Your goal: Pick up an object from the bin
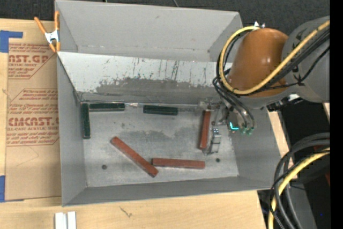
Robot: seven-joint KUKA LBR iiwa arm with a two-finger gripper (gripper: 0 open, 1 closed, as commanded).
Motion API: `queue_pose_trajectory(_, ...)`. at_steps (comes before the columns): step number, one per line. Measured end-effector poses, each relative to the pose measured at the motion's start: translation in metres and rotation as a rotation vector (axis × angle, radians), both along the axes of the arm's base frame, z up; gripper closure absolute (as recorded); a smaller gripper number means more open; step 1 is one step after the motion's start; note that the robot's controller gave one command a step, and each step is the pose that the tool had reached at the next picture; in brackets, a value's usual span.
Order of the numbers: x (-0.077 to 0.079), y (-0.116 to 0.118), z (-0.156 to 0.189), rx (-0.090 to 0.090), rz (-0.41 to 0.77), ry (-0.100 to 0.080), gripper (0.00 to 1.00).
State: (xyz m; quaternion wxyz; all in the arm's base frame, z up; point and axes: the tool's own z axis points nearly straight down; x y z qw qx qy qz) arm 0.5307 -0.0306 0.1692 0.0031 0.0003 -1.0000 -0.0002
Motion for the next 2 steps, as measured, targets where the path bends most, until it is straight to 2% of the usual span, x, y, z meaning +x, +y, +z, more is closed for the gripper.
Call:
queue_pose_trajectory(1,0.002,0.000,0.004,-0.001,0.000,-0.007,0.00)
queue_pose_trajectory(2,-0.021,0.005,-0.050,0.000,-0.023,-0.013,0.00)
